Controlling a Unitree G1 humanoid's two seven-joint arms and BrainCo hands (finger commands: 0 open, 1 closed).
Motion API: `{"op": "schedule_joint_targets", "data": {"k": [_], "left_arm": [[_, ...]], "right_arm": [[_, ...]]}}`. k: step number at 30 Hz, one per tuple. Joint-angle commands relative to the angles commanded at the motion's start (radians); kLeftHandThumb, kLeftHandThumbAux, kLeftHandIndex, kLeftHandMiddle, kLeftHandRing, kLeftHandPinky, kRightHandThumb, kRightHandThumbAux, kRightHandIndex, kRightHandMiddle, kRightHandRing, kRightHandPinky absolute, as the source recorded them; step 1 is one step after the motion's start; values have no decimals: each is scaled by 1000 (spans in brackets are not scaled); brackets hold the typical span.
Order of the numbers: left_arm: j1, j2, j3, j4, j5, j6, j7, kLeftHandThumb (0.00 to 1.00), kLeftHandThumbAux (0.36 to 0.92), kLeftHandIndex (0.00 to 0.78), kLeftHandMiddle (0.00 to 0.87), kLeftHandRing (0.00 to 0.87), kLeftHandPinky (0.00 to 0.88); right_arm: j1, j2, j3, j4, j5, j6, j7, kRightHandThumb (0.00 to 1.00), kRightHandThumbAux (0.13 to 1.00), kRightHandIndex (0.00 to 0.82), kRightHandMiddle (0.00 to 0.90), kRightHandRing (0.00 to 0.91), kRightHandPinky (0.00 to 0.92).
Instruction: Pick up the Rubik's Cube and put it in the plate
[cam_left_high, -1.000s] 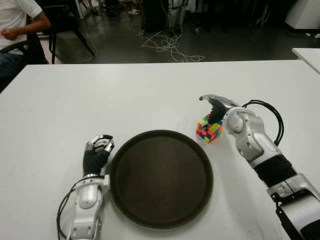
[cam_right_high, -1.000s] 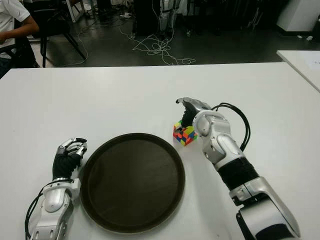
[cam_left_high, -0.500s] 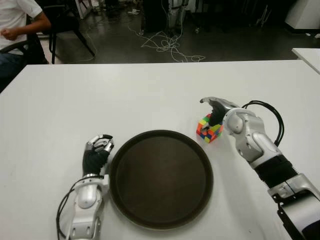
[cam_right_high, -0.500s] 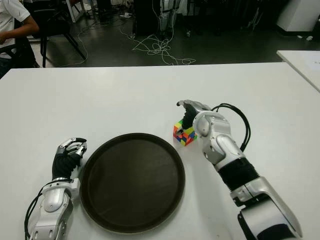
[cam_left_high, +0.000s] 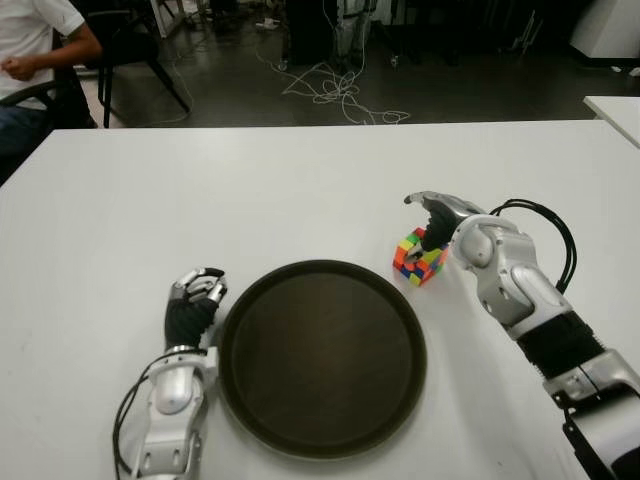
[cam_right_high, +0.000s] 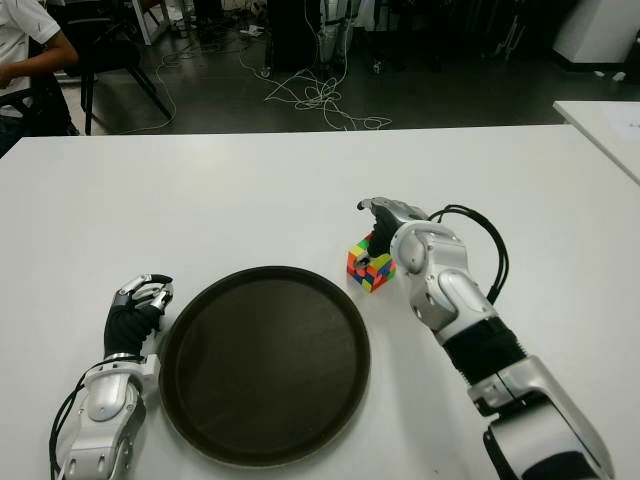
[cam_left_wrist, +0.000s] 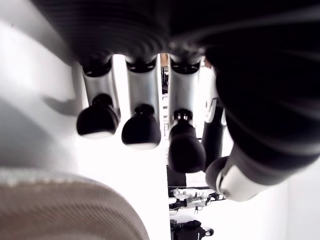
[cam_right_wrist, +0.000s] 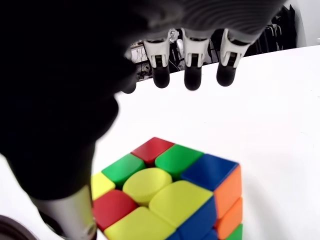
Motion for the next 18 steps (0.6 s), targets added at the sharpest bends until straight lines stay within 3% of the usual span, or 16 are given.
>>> {"op": "schedule_joint_targets", "data": {"k": [18], "left_arm": [[-13, 27, -5, 43, 1, -32, -25, 709, 706, 443, 807, 828, 811]], "right_arm": [[22, -13, 4, -21, -3, 11, 22, 0, 805, 53, 71, 71, 51]]}}
